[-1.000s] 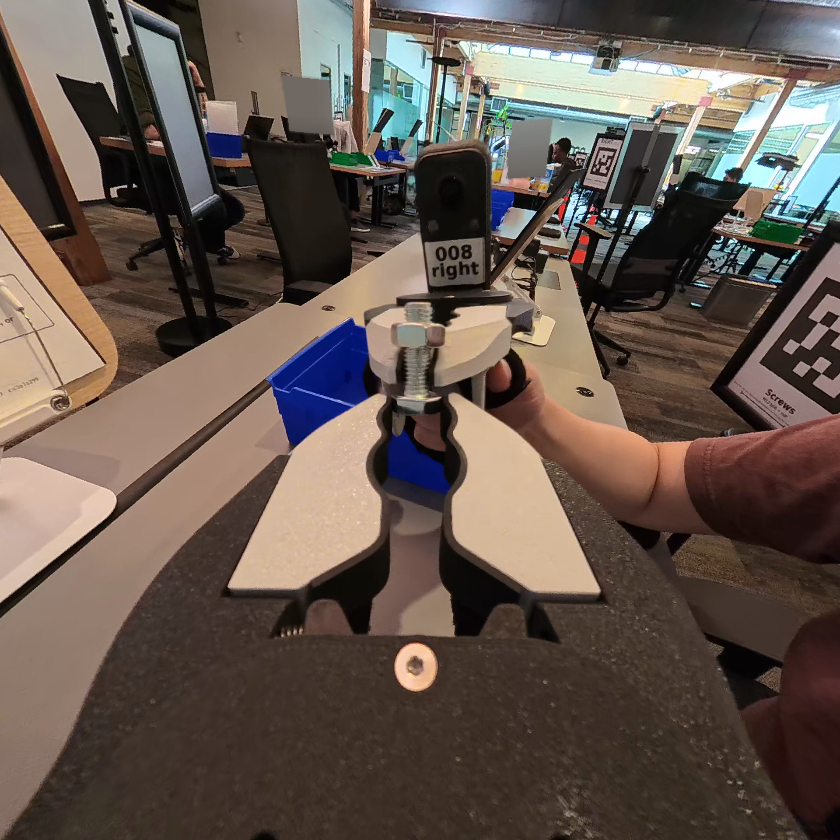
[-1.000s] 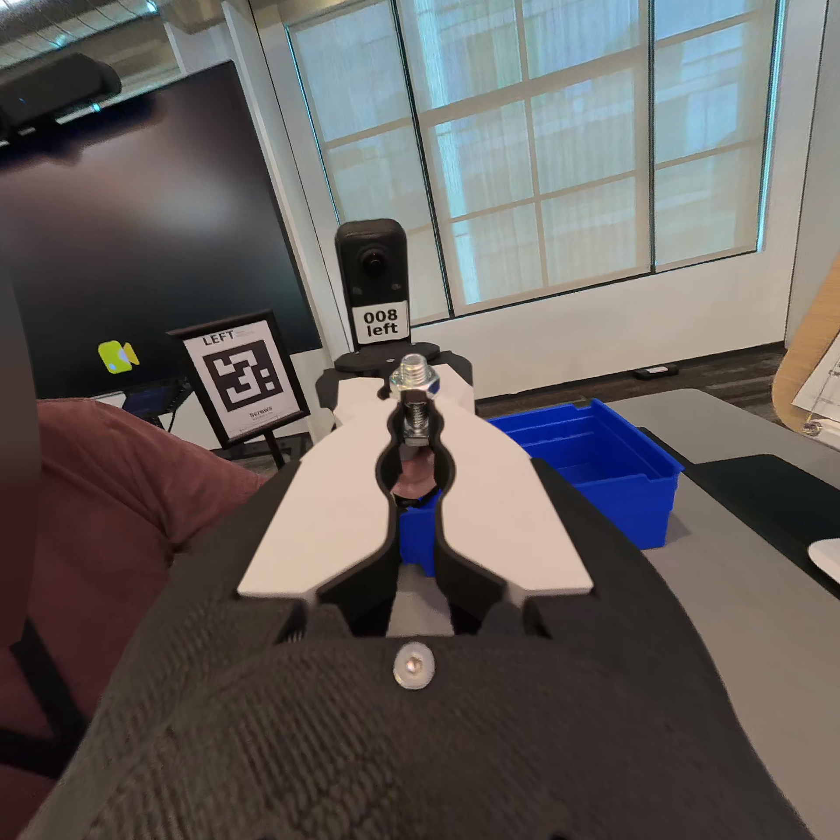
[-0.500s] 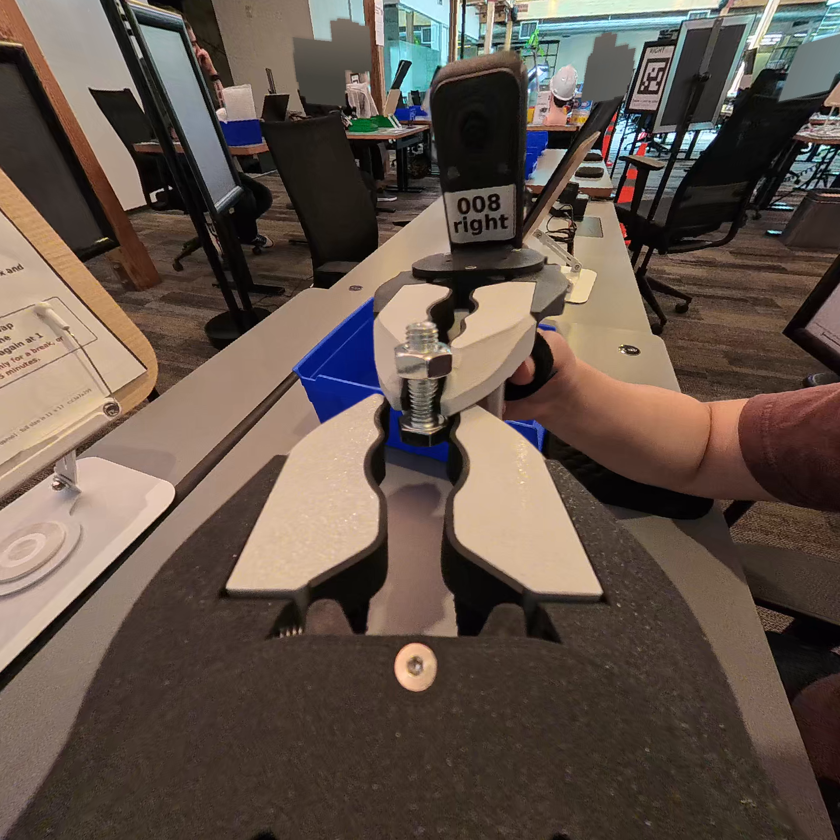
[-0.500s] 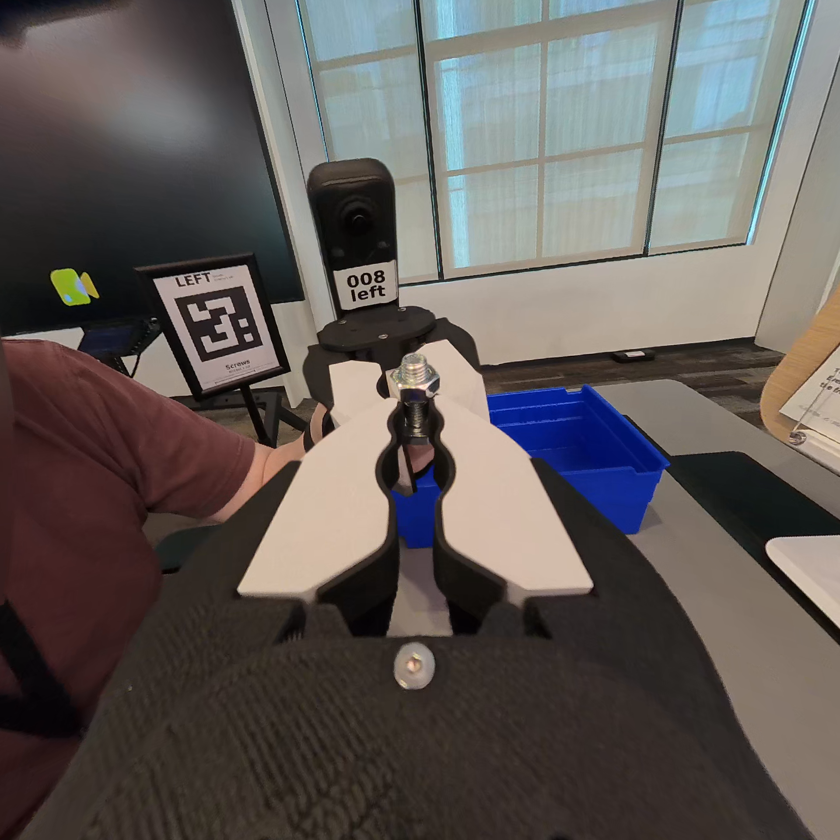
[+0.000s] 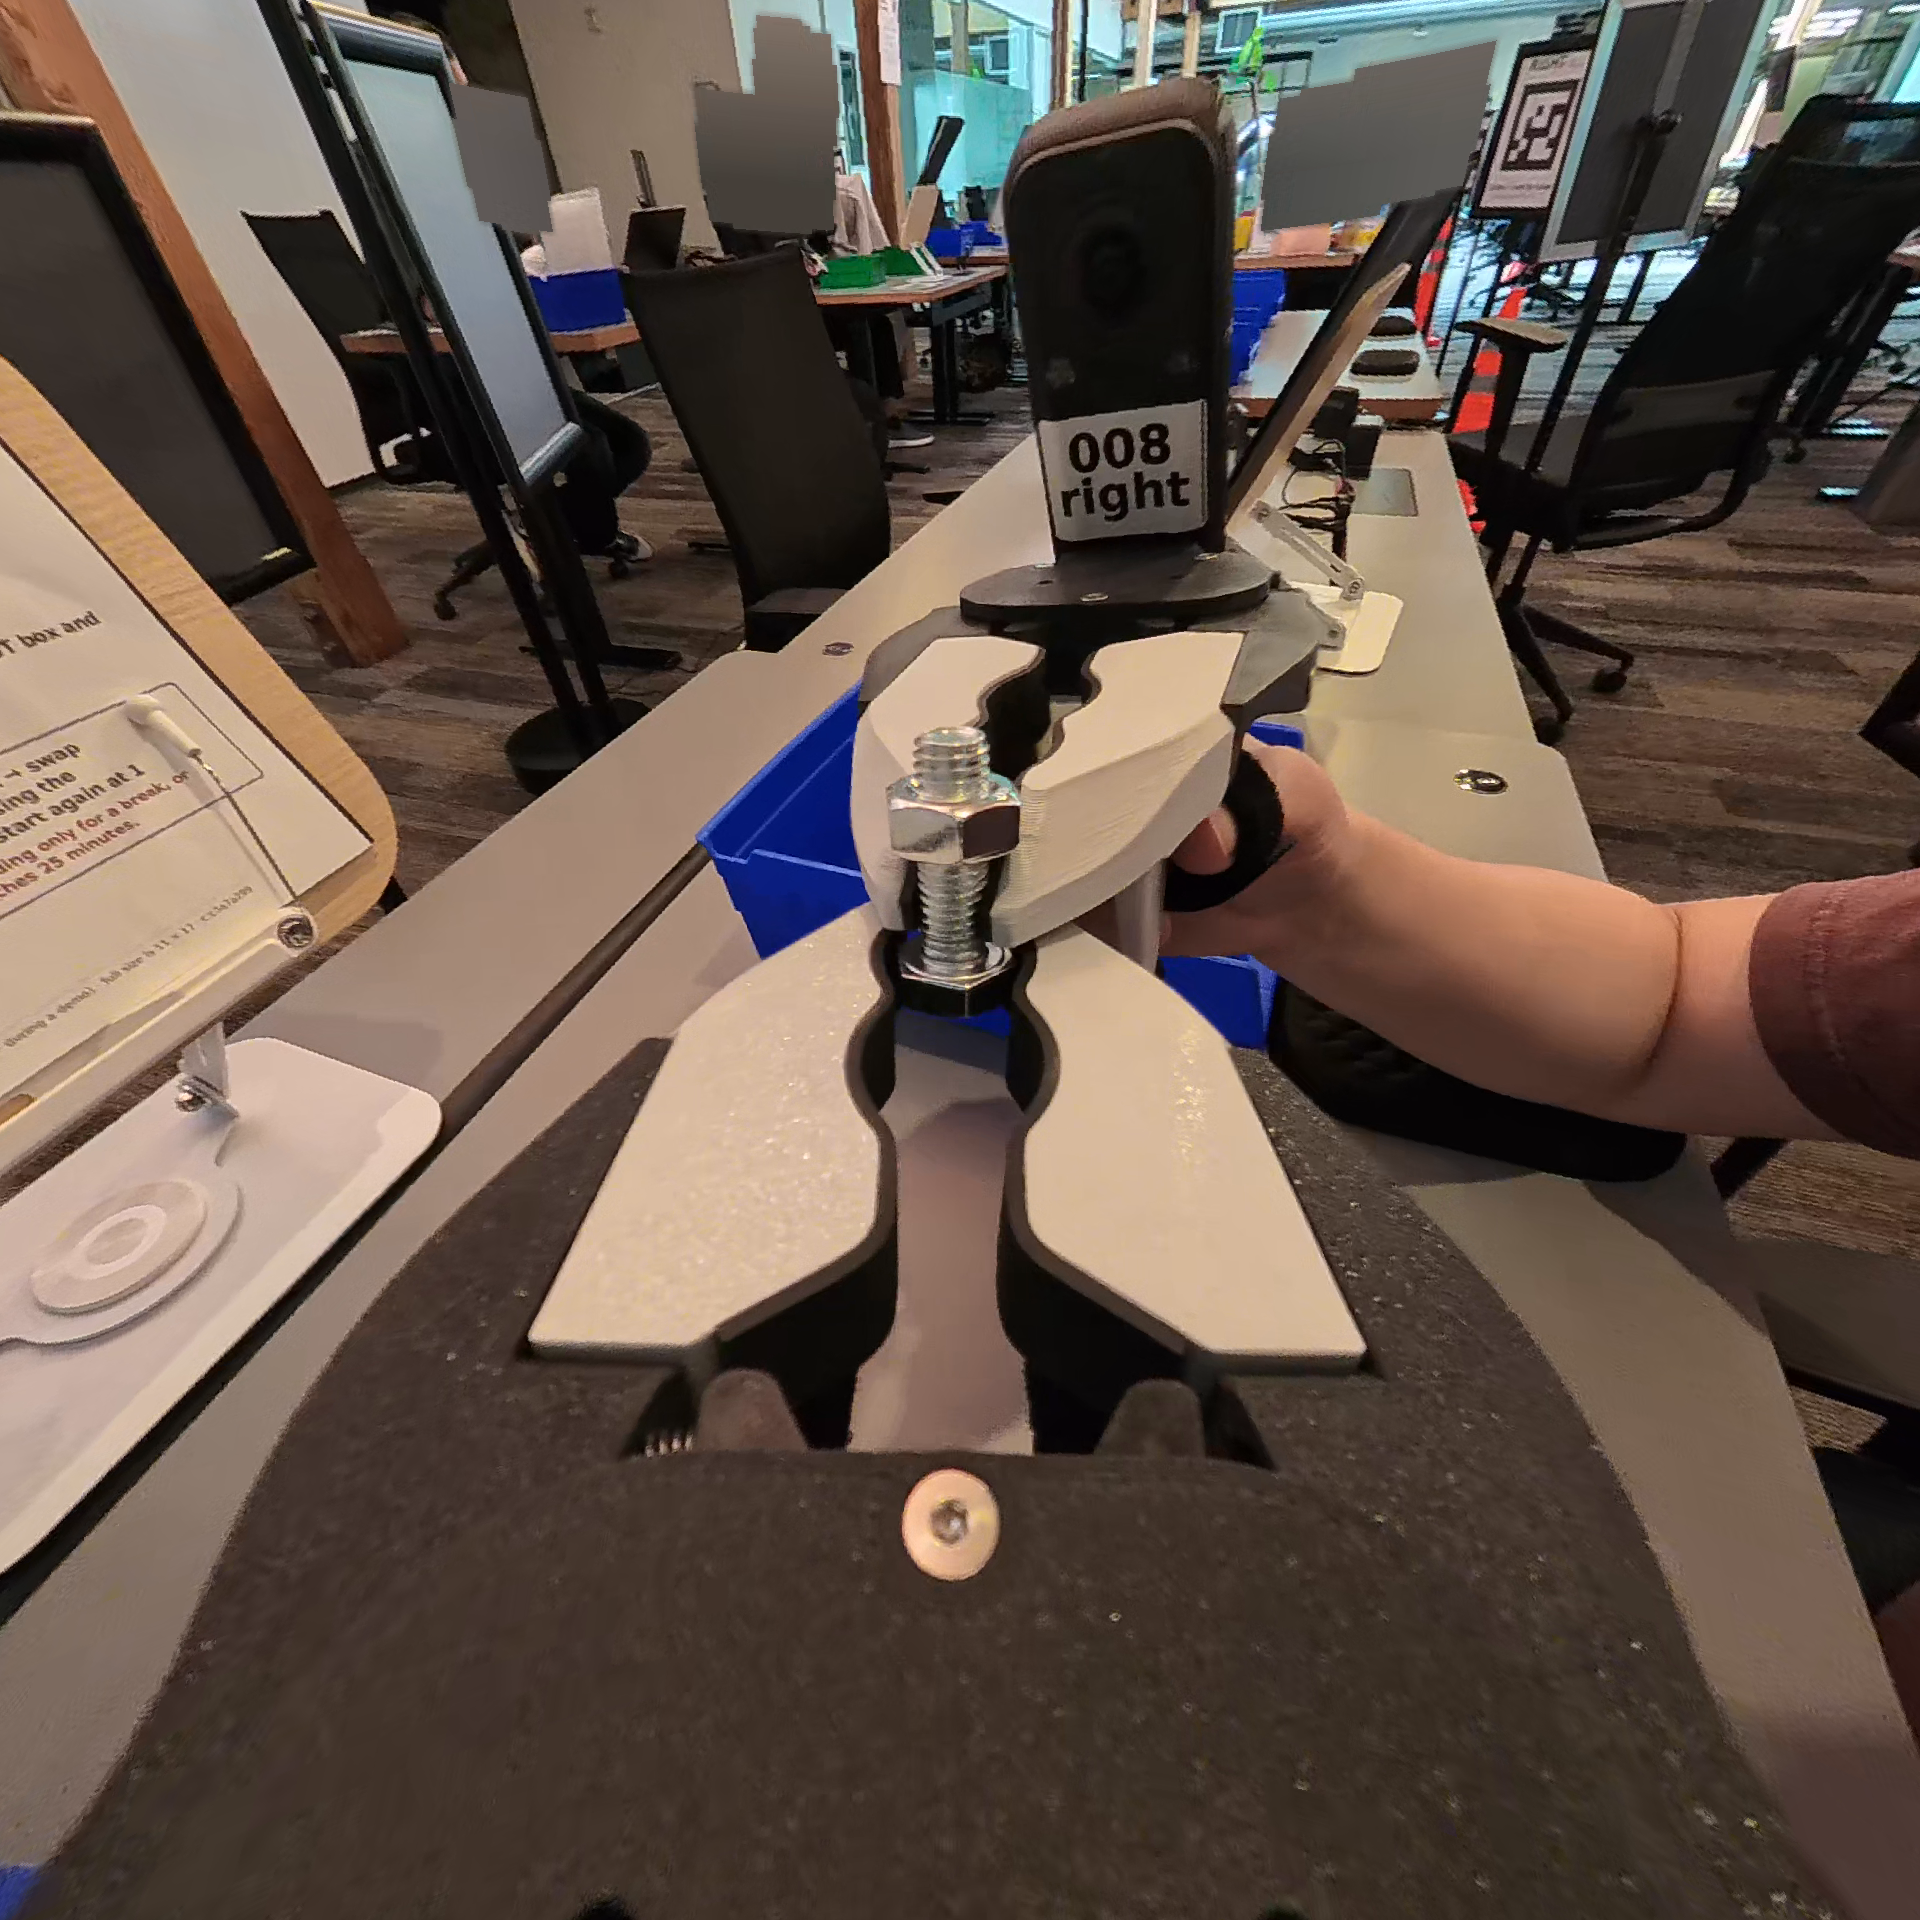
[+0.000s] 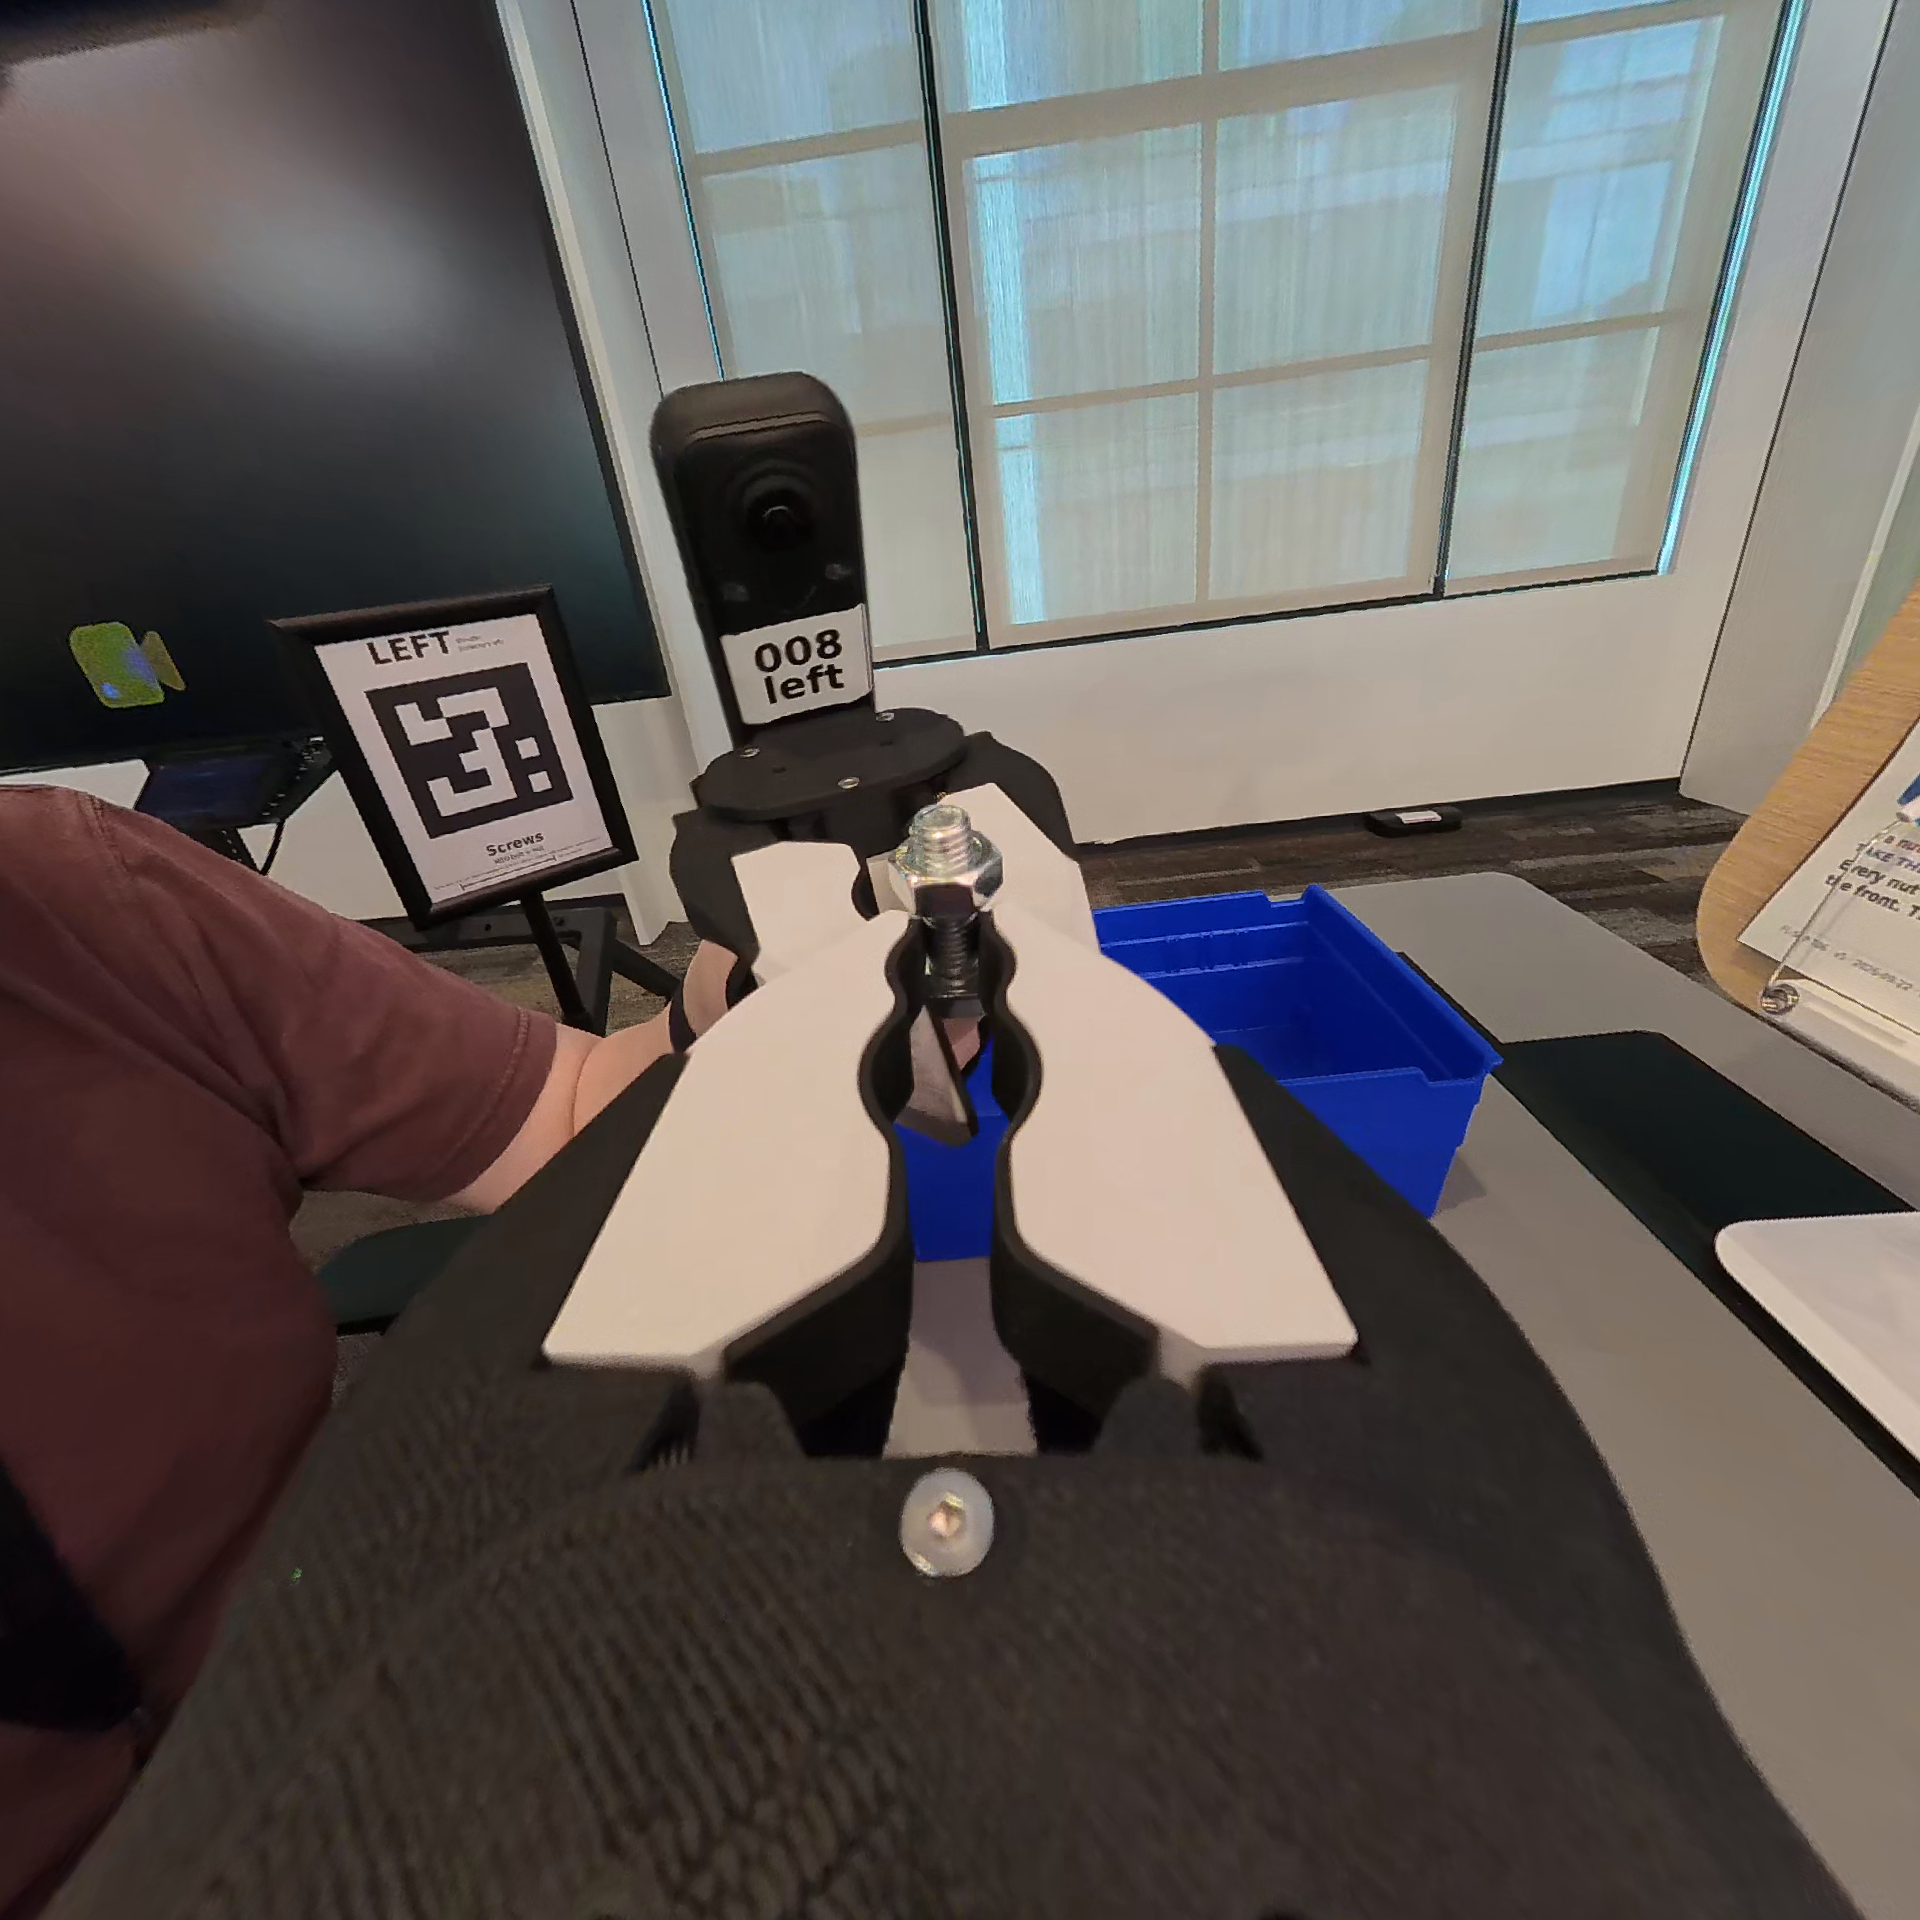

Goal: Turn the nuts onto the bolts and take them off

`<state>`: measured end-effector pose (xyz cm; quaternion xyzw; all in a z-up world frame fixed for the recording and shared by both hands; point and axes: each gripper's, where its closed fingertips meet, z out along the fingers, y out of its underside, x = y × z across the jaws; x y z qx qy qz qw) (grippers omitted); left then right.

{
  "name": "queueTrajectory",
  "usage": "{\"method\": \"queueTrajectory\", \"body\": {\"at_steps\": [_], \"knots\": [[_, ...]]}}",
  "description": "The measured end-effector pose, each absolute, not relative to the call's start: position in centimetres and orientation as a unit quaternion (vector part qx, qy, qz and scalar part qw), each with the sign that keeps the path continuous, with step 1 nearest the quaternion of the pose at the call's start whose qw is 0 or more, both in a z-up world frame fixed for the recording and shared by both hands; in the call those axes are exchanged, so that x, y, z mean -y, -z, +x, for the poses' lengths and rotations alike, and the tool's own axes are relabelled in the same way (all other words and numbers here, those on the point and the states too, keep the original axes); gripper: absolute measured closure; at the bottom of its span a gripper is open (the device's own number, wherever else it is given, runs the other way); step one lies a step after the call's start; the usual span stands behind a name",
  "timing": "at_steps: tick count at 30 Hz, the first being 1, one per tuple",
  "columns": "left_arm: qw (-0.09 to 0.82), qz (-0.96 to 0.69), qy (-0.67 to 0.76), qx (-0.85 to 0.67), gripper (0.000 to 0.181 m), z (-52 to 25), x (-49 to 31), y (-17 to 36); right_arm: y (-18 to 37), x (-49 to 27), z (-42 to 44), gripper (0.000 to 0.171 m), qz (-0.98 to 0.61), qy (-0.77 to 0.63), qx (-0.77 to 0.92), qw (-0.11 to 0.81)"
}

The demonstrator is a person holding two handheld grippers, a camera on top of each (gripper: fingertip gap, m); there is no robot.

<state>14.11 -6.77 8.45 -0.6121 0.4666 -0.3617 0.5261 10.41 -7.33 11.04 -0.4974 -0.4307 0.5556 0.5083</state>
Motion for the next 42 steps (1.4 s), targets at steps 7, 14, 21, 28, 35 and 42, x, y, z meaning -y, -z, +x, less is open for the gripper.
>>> {"method": "queueTrajectory", "body": {"at_steps": [7,14,21,28,35,42], "knots": [[0.553,-0.617,0.312,-0.465,0.166,14.0,6.1,-8.3,-11.1,7.1,10.4,0.157,-0.502,-0.554,0.425,0.511],[0.536,-0.630,0.311,-0.468,0.166,13.8,5.7,-7.7,-12.2,6.4,11.9,0.148,-0.500,-0.537,0.410,0.541],[0.520,-0.634,0.298,-0.489,0.166,14.7,6.1,-6.4,-11.6,7.1,11.6,0.157,-0.516,-0.505,0.448,0.527],[0.521,-0.629,0.302,-0.491,0.166,14.8,6.3,-6.6,-11.7,7.0,11.7,0.159,-0.513,-0.523,0.438,0.521],[0.515,-0.629,0.314,-0.490,0.165,14.8,6.5,-6.6,-11.8,7.0,11.6,0.162,-0.514,-0.532,0.428,0.519],[0.537,-0.624,0.314,-0.473,0.161,14.9,6.1,-7.0,-11.8,7.0,11.1,0.162,-0.515,-0.533,0.416,0.526]]}}
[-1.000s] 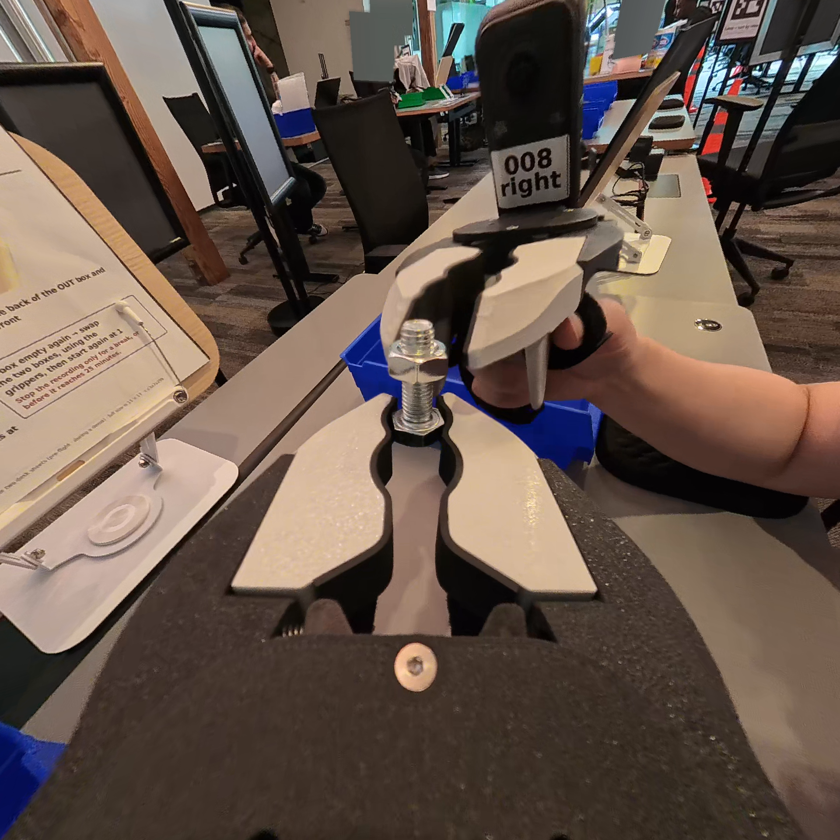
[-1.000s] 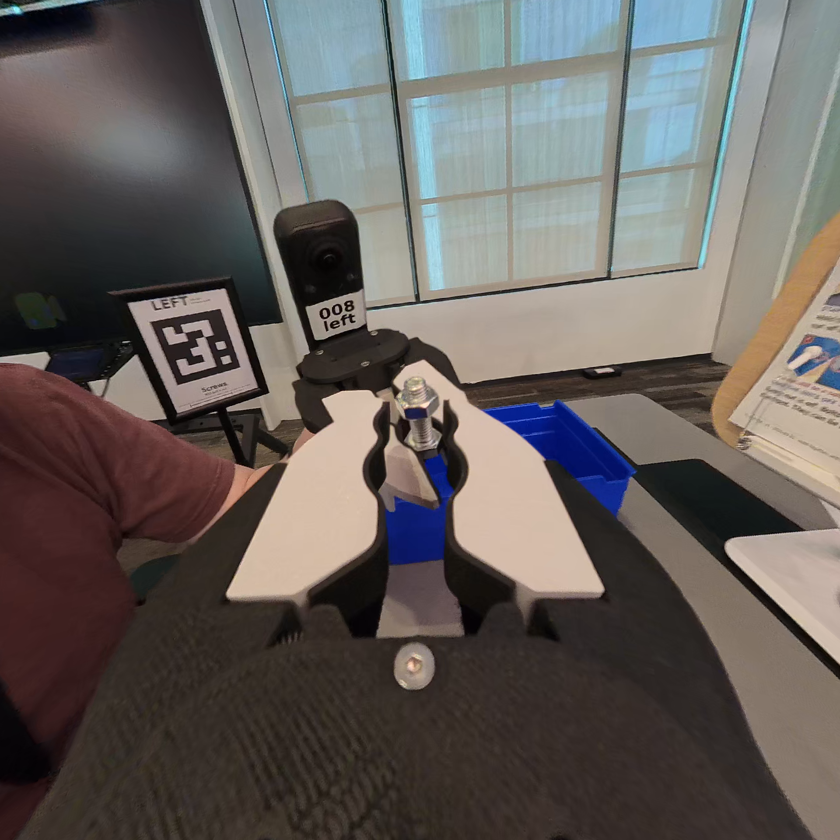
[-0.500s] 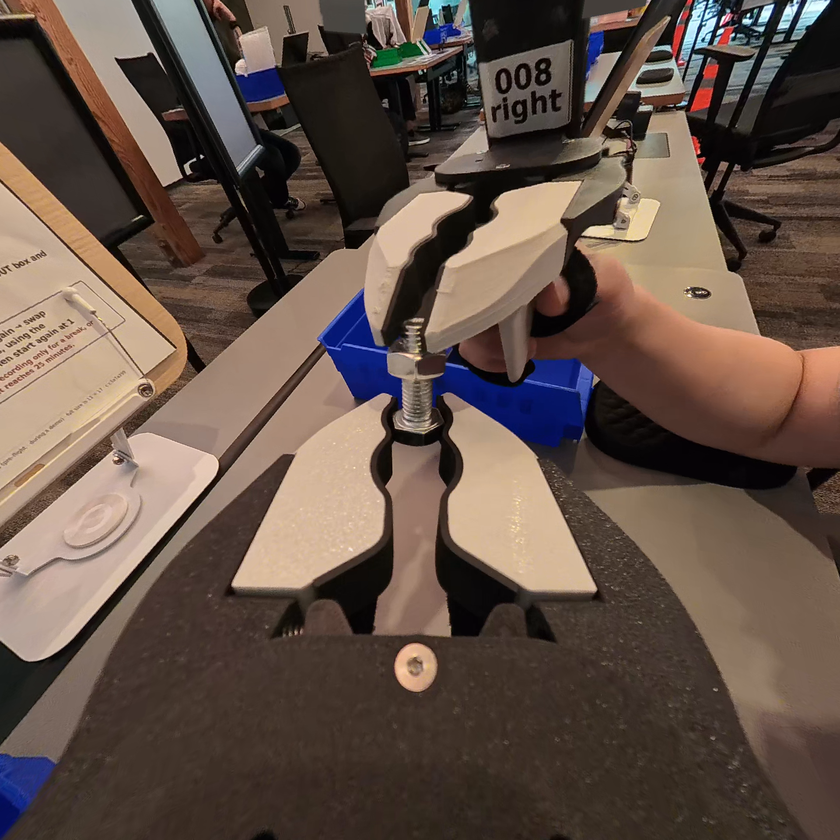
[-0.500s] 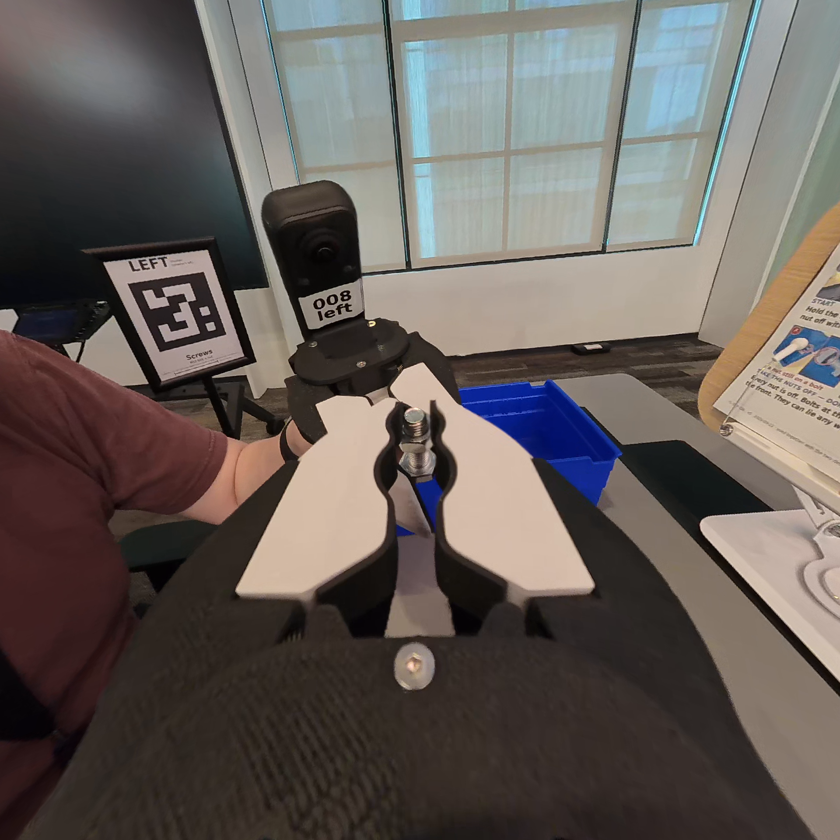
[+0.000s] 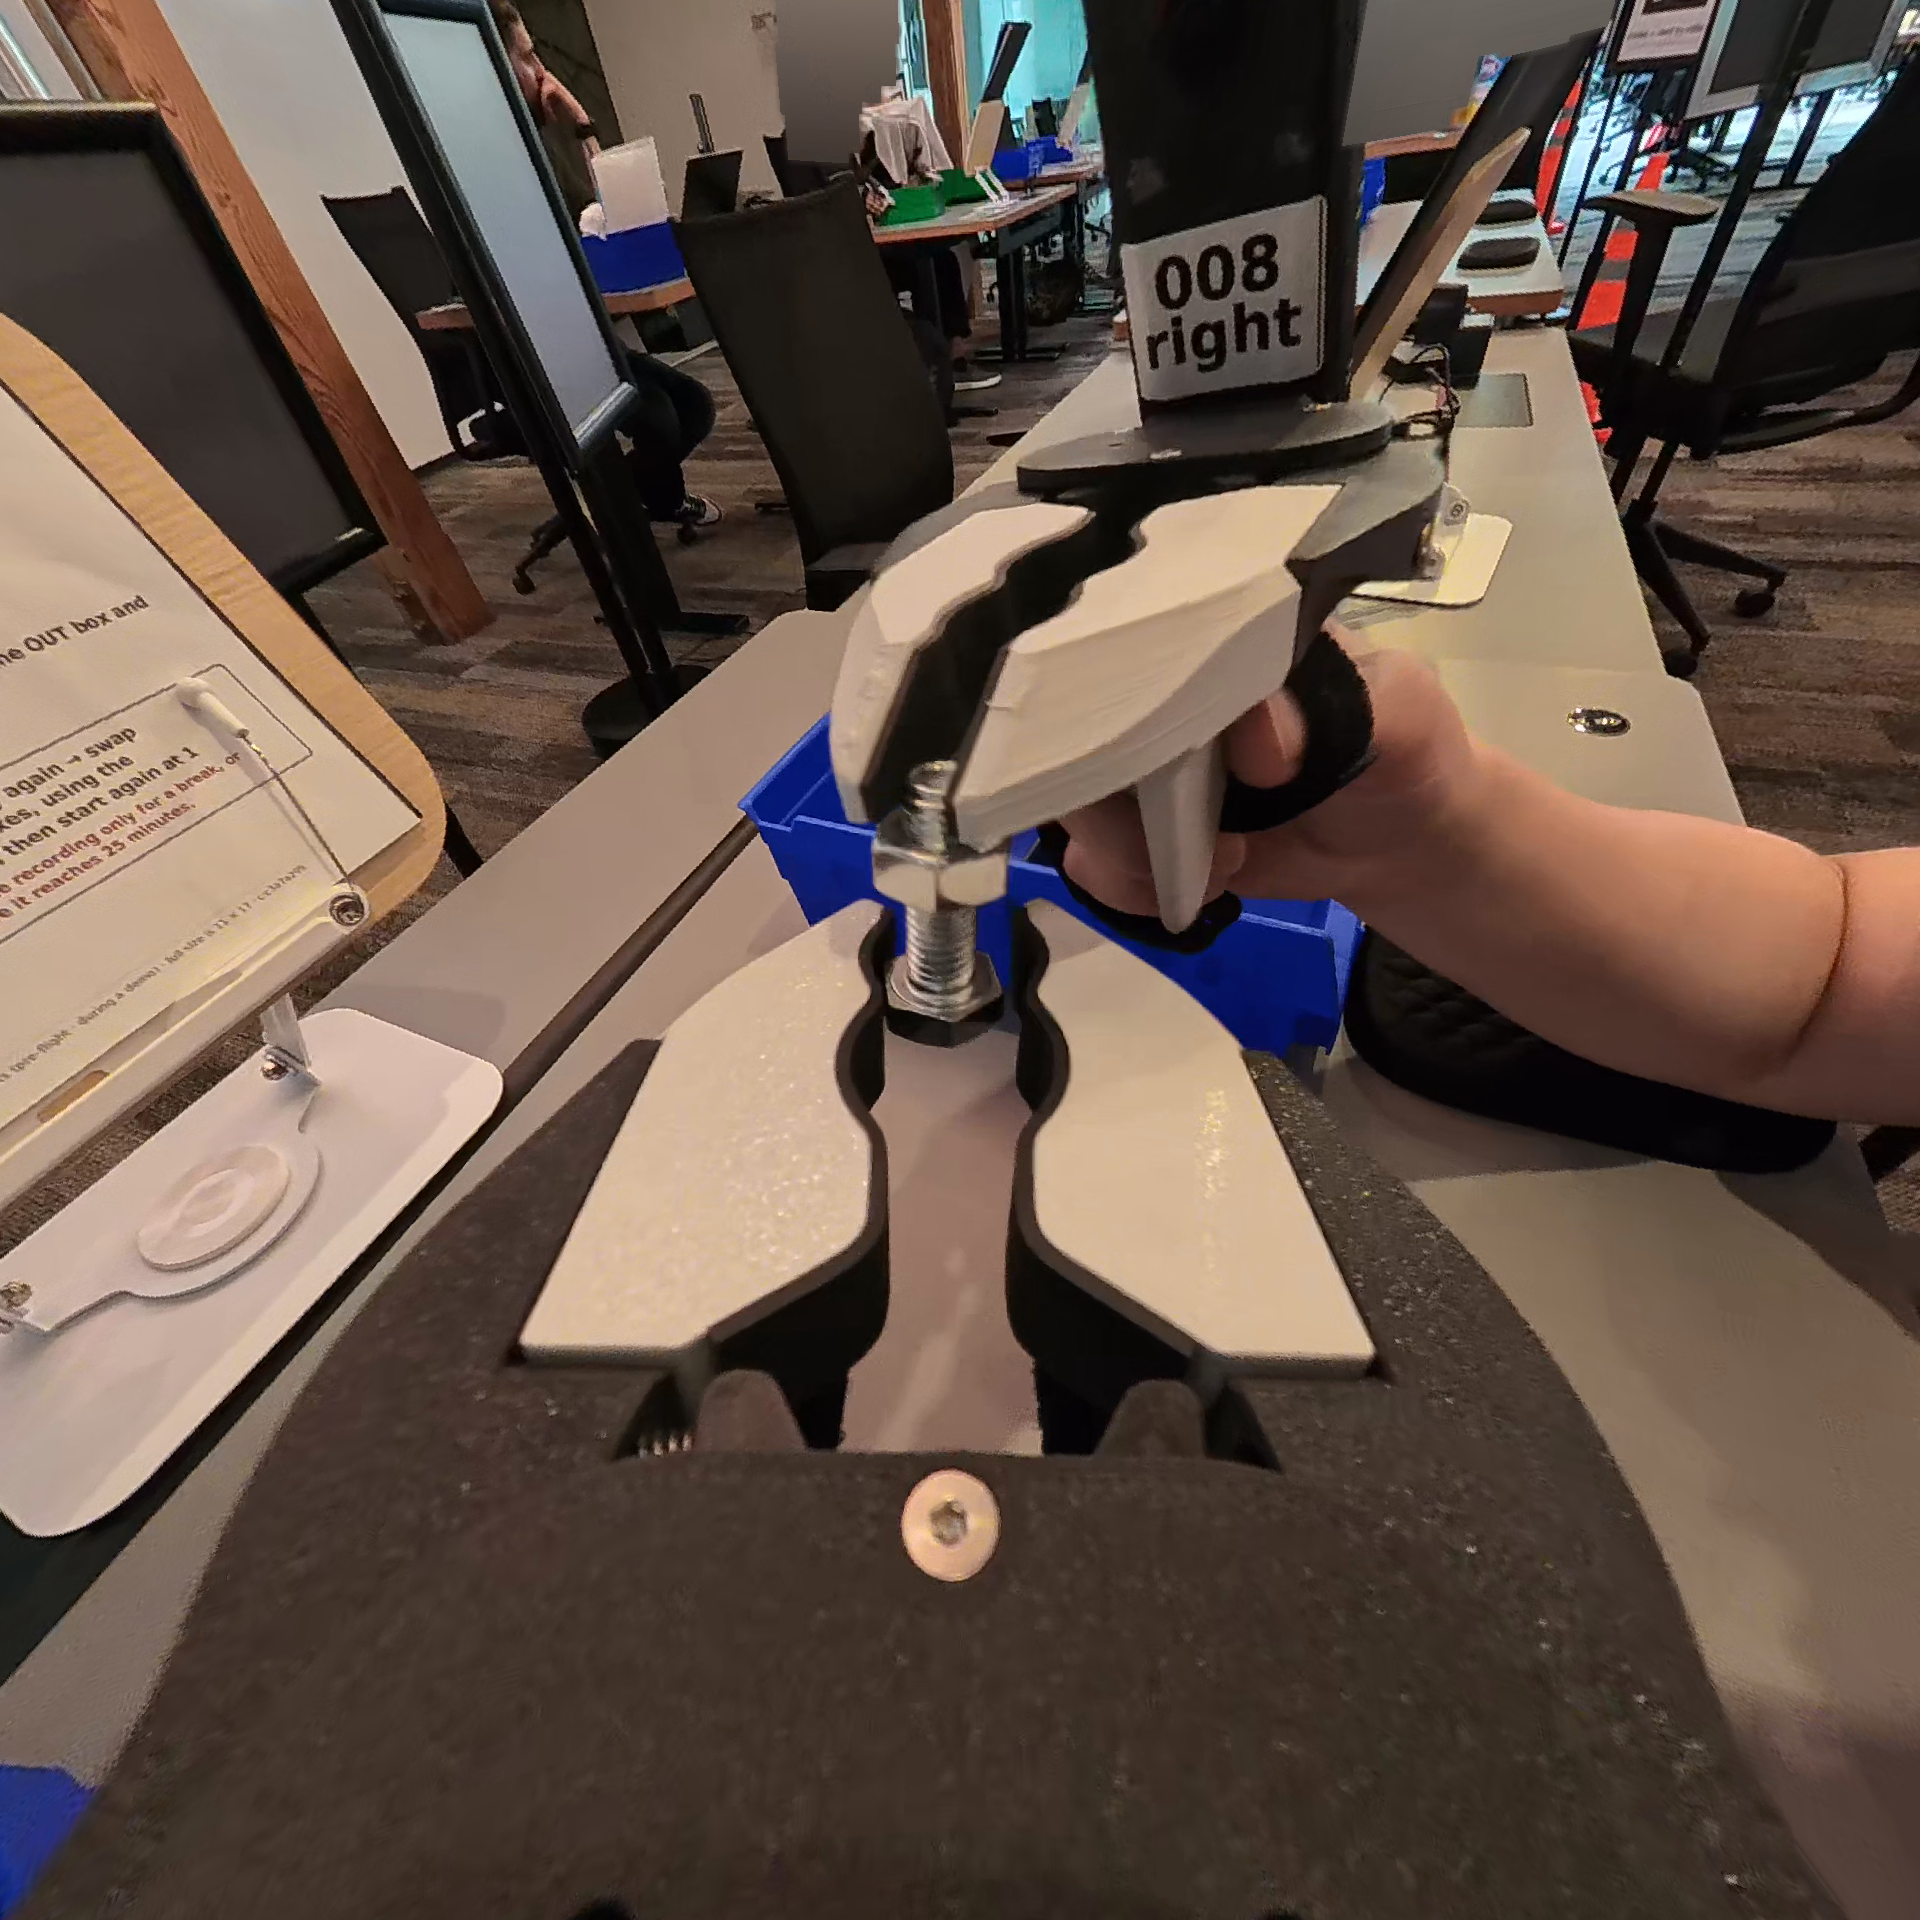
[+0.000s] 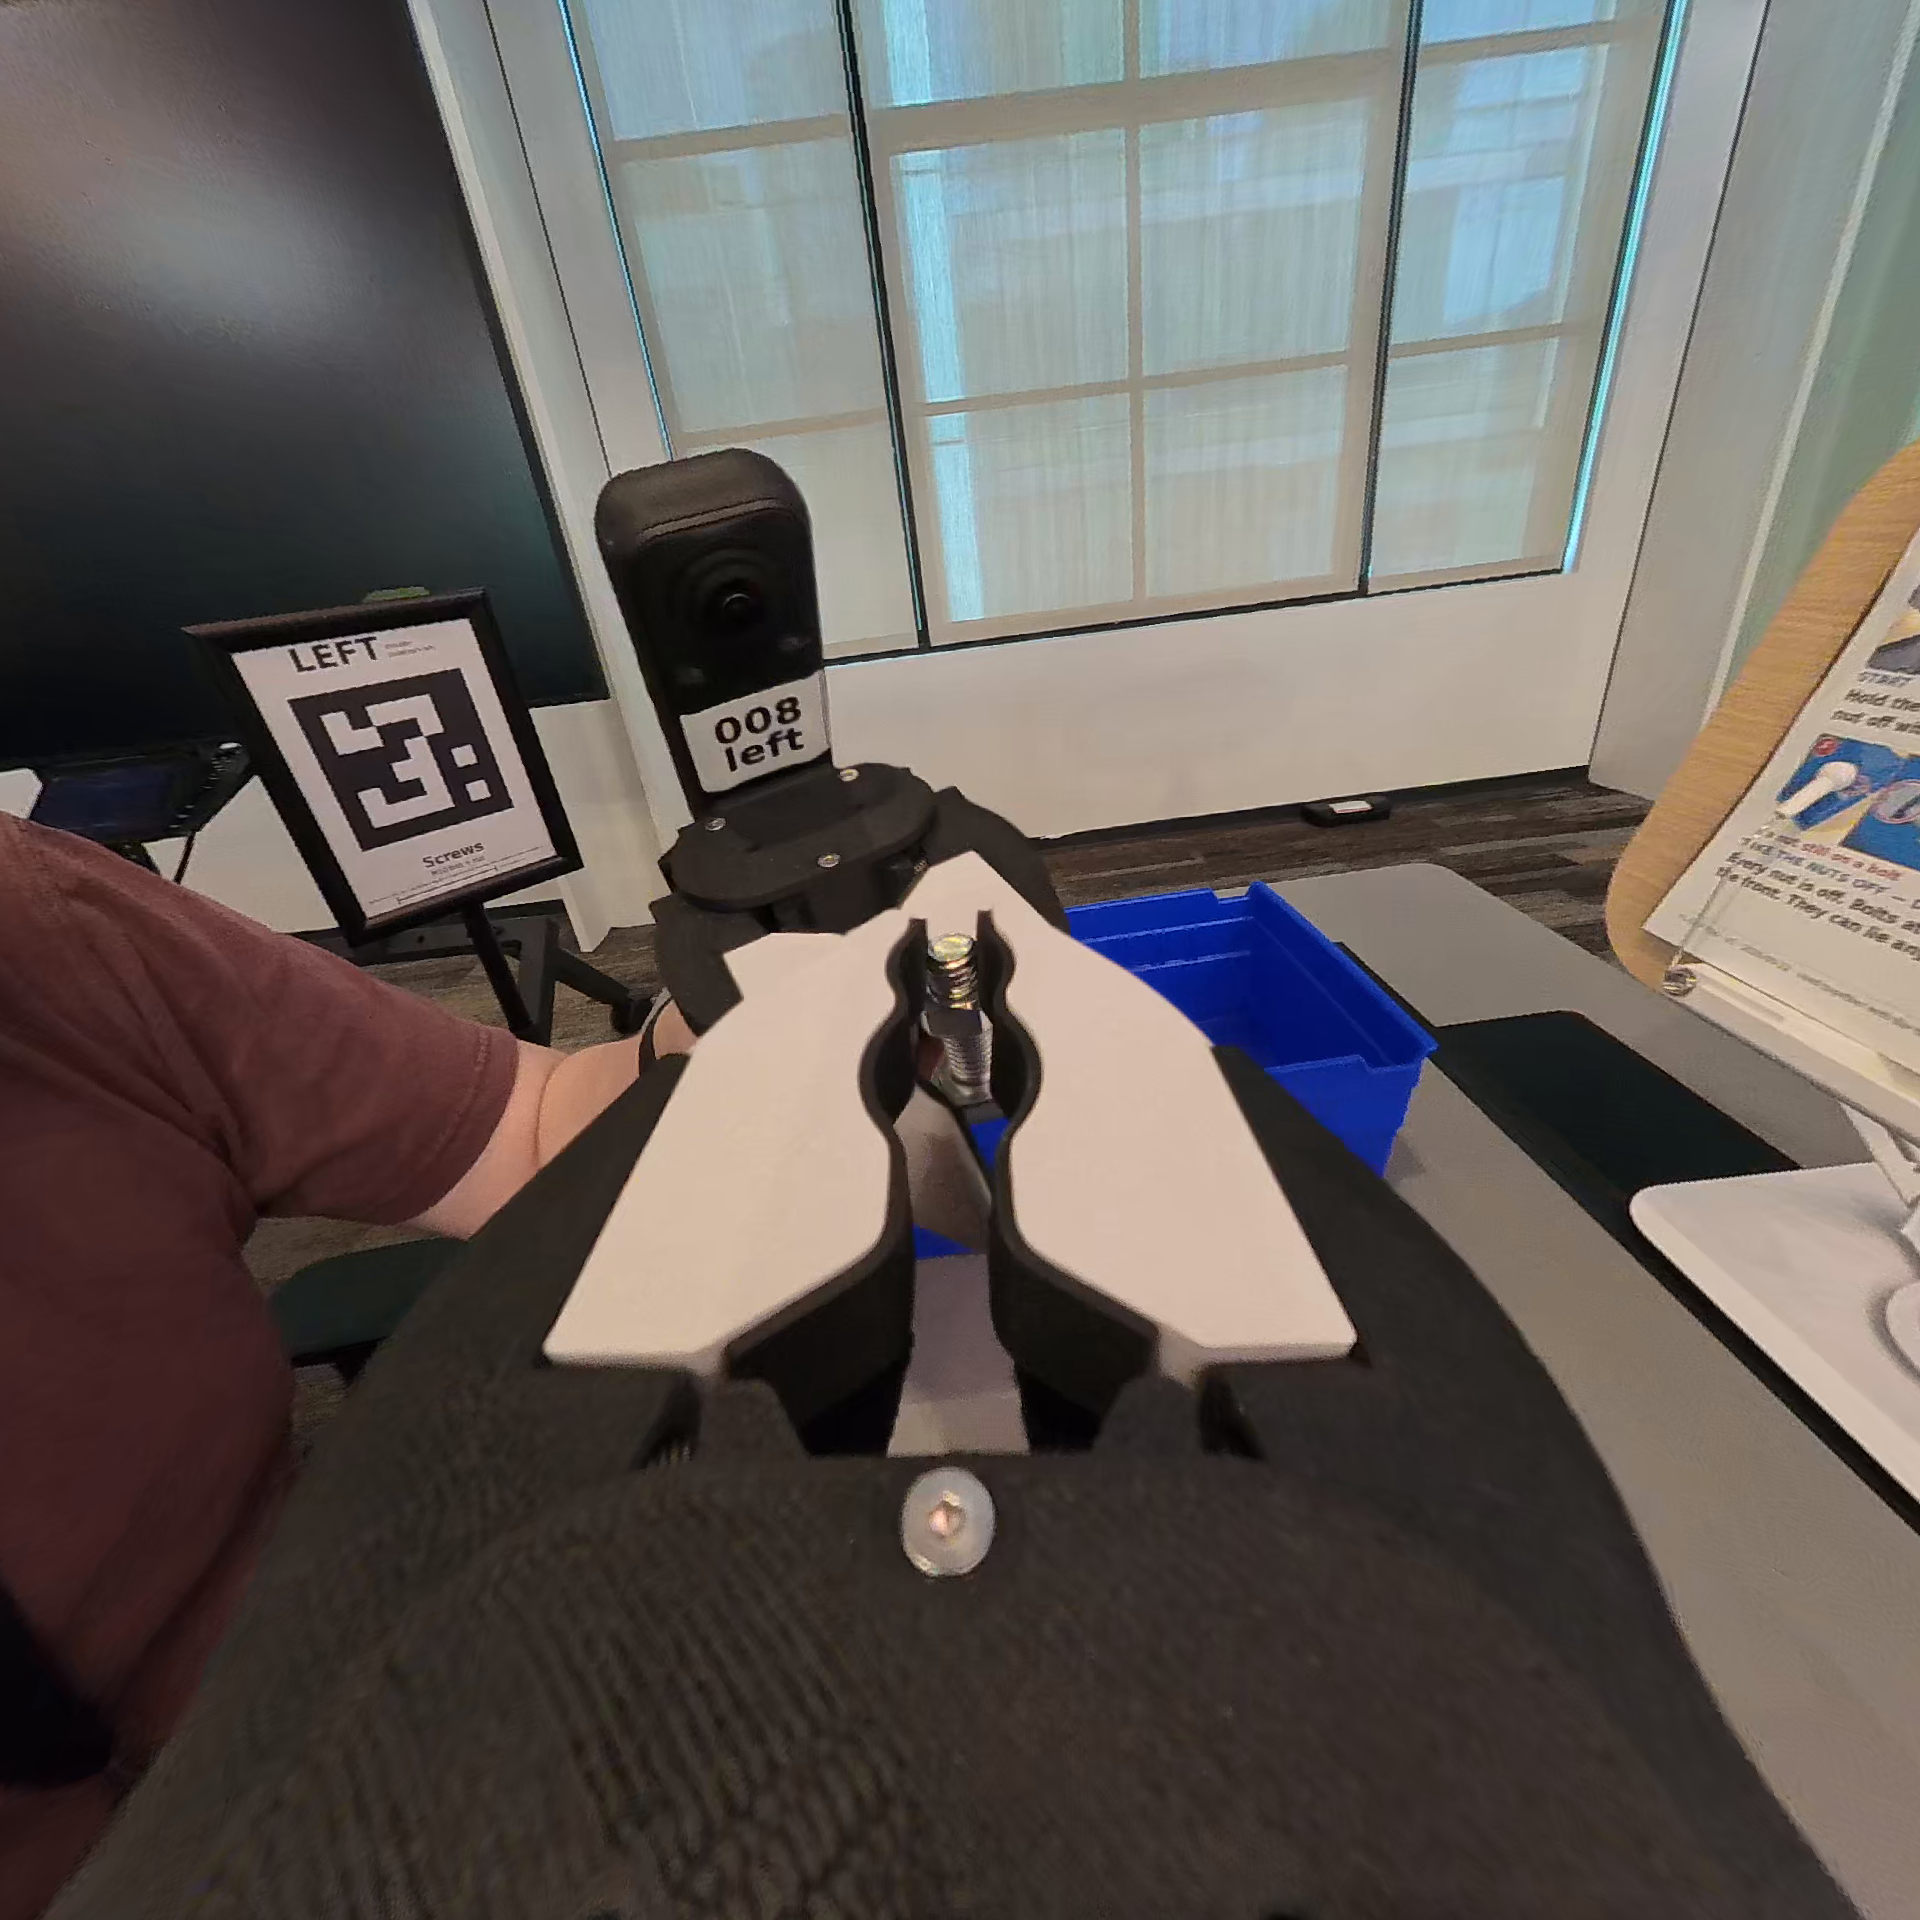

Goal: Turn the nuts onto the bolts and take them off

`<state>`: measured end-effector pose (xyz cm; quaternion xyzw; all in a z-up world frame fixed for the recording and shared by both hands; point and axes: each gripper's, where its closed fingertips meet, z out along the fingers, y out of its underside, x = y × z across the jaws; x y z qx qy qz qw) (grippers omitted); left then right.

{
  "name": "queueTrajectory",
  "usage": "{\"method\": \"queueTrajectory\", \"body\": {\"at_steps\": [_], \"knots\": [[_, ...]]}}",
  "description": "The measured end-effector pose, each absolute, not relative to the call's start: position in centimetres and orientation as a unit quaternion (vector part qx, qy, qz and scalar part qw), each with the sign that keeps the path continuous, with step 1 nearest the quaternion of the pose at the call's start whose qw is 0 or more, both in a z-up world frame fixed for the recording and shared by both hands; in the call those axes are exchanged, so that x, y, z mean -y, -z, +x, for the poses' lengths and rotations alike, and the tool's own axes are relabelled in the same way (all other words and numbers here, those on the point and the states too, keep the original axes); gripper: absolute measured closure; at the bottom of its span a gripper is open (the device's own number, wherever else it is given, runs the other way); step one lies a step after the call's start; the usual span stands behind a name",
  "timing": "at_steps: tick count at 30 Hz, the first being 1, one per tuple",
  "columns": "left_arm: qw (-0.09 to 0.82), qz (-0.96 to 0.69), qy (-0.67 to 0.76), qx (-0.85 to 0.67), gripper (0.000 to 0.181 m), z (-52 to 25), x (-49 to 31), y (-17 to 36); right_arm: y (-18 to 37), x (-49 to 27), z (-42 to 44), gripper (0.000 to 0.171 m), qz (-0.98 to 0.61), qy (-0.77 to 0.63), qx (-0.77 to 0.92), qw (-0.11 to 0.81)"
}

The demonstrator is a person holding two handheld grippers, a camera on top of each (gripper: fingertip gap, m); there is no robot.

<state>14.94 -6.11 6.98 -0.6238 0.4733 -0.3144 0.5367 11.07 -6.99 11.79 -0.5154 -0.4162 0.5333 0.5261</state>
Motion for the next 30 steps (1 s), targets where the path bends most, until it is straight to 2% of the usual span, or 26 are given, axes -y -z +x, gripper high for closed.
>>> {"method": "queueTrajectory", "body": {"at_steps": [1,14,21,23,24,30], "knots": [[0.536,-0.624,0.319,-0.472,0.165,15.0,6.1,-7.0,-11.8,7.0,11.0,0.162,-0.514,-0.535,0.416,0.525],[0.537,-0.624,0.332,-0.461,0.162,14.9,5.9,-7.2,-12.2,6.8,11.4,0.162,-0.511,-0.534,0.408,0.535],[0.549,-0.623,0.307,-0.466,0.166,14.8,5.7,-7.1,-12.3,6.7,11.6,0.161,-0.511,-0.545,0.403,0.528],[0.547,-0.626,0.310,-0.461,0.166,14.7,5.6,-7.1,-12.7,6.3,12.0,0.143,-0.514,-0.530,0.397,0.546],[0.543,-0.630,0.312,-0.460,0.166,14.7,5.5,-7.0,-12.7,6.1,12.3,0.139,-0.520,-0.515,0.399,0.552],[0.539,-0.635,0.325,-0.449,0.166,14.7,5.5,-7.0,-11.2,6.5,11.5,0.136,-0.548,-0.470,0.442,0.532]]}}
